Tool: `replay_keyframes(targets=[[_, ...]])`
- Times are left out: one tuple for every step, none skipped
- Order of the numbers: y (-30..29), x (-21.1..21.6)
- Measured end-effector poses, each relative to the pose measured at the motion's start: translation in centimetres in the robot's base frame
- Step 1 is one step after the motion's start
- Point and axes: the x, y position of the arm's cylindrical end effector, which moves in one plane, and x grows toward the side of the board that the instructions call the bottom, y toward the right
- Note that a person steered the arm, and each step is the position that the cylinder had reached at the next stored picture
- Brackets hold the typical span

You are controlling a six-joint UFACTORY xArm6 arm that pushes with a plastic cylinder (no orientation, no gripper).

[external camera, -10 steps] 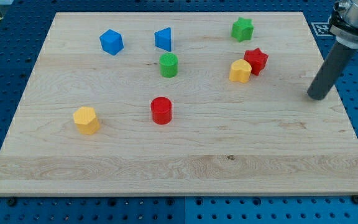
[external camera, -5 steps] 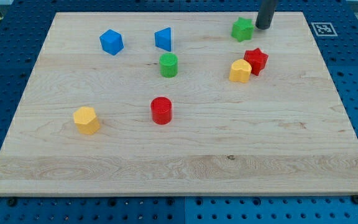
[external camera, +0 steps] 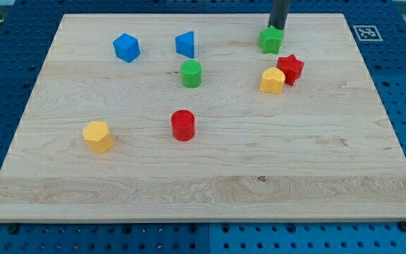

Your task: Push the green star into the heart

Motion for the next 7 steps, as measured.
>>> replay_keyframes(targets=[[-0.6,2.1],[-0.6,3.4],[-1.6,4.2],[-2.1,6.2],[-2.3,7.3],[-2.3,9.0],[-2.3,9.4]])
